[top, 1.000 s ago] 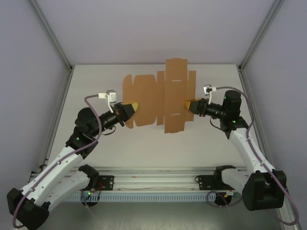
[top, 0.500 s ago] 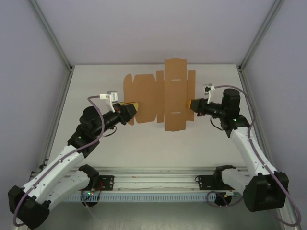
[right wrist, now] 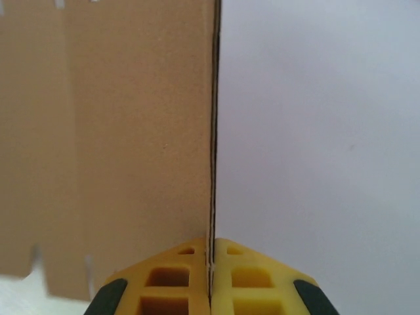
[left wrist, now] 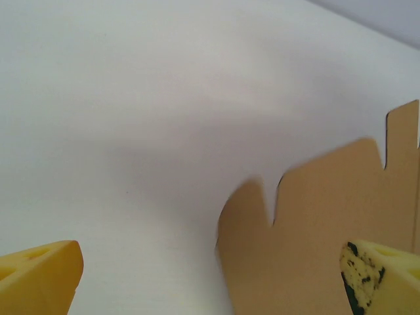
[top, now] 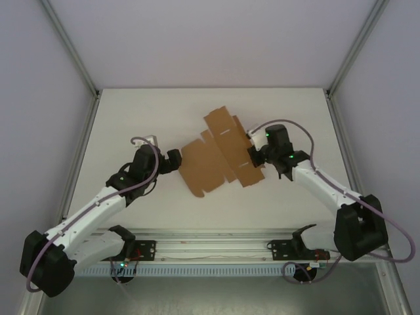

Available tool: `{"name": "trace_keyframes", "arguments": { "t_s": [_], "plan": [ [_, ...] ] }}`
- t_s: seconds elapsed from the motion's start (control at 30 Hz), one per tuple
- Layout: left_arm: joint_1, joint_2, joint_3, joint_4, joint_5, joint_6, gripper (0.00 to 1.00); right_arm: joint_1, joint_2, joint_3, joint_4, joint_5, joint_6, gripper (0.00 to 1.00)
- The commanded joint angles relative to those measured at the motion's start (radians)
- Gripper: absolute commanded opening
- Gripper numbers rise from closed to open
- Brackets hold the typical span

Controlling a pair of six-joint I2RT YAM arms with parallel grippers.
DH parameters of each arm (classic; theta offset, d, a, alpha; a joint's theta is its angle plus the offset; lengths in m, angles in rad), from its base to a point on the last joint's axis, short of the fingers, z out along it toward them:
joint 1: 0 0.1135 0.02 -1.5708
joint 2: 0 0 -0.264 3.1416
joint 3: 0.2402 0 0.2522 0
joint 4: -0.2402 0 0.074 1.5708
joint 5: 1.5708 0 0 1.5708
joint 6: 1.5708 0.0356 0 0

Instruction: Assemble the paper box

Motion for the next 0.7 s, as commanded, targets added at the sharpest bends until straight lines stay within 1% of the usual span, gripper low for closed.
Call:
{"name": "trace_keyframes", "arguments": {
  "t_s": [0.0, 0.1, 0.17, 0.23, 0.27, 0.33, 0.4, 0.47, 0.57, 0.63, 0.67],
  "plan": [
    [0.013, 0.049, 0.074, 0.004, 0.044, 0.012, 1.0, 0.074, 0.036, 0.003, 0.183, 0.278, -0.346, 0.0],
    [0.024, 0.112, 0.14, 0.033, 0.131, 0.018, 1.0, 0.135, 0.112, 0.03, 0.239, 0.424, -0.532, 0.0],
    [0.033, 0.151, 0.185, 0.062, 0.185, 0.023, 1.0, 0.173, 0.172, 0.018, 0.346, 0.53, -0.652, 0.0],
    [0.045, 0.188, 0.228, 0.096, 0.245, 0.022, 1.0, 0.204, 0.217, -0.011, 0.479, 0.588, -0.734, 0.0],
    [0.054, 0.213, 0.258, 0.11, 0.282, 0.02, 1.0, 0.215, 0.236, -0.021, 0.537, 0.592, -0.746, 0.0],
    [0.062, 0.263, 0.318, 0.123, 0.348, 0.018, 1.0, 0.225, 0.245, -0.028, 0.565, 0.557, -0.714, 0.0],
    [0.065, 0.325, 0.38, 0.143, 0.421, 0.015, 1.0, 0.225, 0.242, -0.025, 0.551, 0.499, -0.665, 0.0],
    [0.065, 0.401, 0.455, 0.146, 0.497, 0.014, 1.0, 0.231, 0.239, -0.024, 0.545, 0.469, -0.651, 0.0],
    [0.066, 0.522, 0.565, 0.143, 0.607, 0.032, 1.0, 0.244, 0.24, -0.017, 0.53, 0.464, -0.664, 0.0],
    [0.065, 0.59, 0.63, 0.119, 0.635, 0.033, 1.0, 0.249, 0.241, -0.007, 0.509, 0.467, -0.662, 0.0],
    [0.065, 0.623, 0.66, 0.111, 0.661, 0.057, 0.99, 0.249, 0.241, -0.003, 0.498, 0.466, -0.656, 0.0]
  ]
}}
